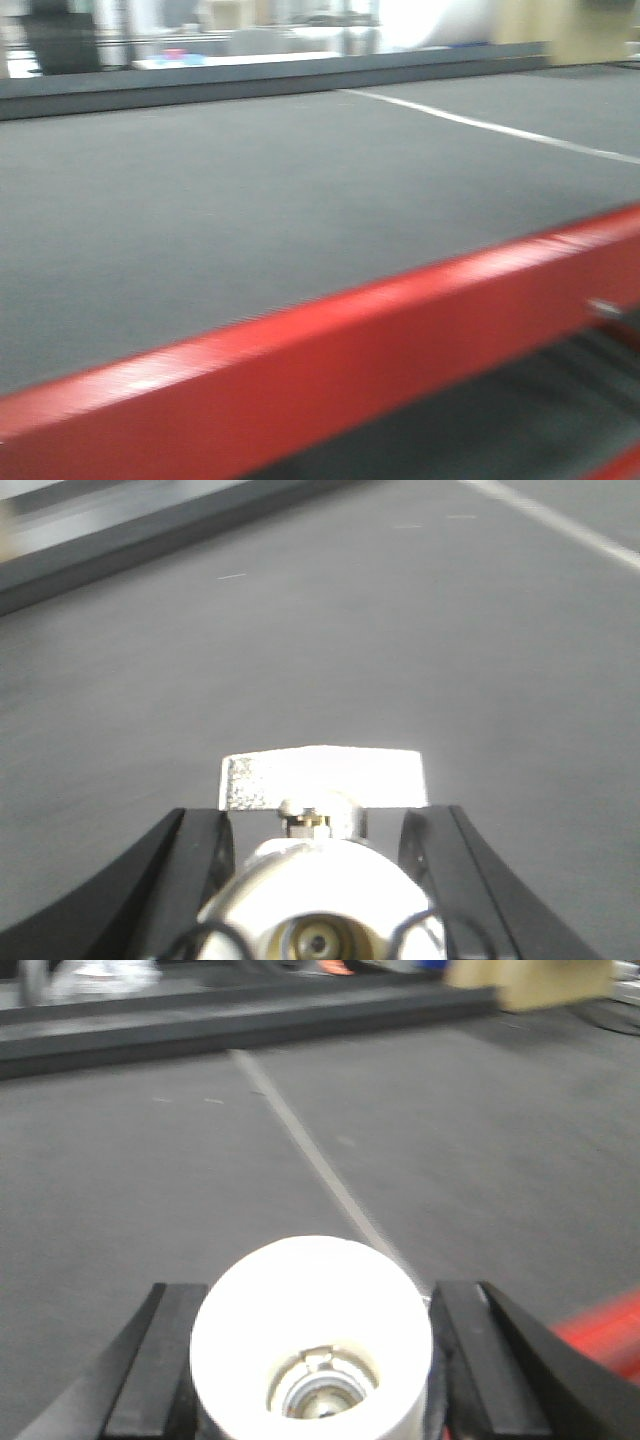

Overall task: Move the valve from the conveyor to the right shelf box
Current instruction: 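Drive the base away from the conveyor to the blue-bin shelf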

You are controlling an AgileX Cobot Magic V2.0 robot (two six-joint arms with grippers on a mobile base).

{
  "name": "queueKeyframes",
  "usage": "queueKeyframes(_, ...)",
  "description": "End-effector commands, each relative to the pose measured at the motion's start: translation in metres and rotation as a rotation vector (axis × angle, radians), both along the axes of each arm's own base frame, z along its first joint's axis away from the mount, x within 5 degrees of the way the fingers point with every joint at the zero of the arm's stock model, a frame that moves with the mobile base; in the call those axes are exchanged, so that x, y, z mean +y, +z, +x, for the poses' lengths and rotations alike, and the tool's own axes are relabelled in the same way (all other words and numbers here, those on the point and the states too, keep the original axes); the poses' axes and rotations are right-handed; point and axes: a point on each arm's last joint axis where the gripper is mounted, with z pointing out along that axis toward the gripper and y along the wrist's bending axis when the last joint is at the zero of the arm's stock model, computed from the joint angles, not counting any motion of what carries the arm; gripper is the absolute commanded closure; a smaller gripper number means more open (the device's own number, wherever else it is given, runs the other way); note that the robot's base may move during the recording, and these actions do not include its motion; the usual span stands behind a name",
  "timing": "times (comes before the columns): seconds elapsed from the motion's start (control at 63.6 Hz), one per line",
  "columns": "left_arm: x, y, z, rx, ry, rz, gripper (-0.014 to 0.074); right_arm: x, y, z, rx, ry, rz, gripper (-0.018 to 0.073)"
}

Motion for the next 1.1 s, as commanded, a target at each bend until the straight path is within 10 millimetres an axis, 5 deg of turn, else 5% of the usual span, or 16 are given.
queueKeyframes(0.0, -0.0020, 0.0105, -0.0033, -0.074, -0.002, -0.017, 0.0707, -0.0020, 0.0151, -0.0046, -0.109, -0.012, 0.002, 0.0714)
queueKeyframes(1.085, -0.0020, 0.0105, -0.0033, -0.074, -0.002, -0.017, 0.0707, -0.0020, 0.0151, -0.0046, -0.109, -0.012, 0.002, 0.0714)
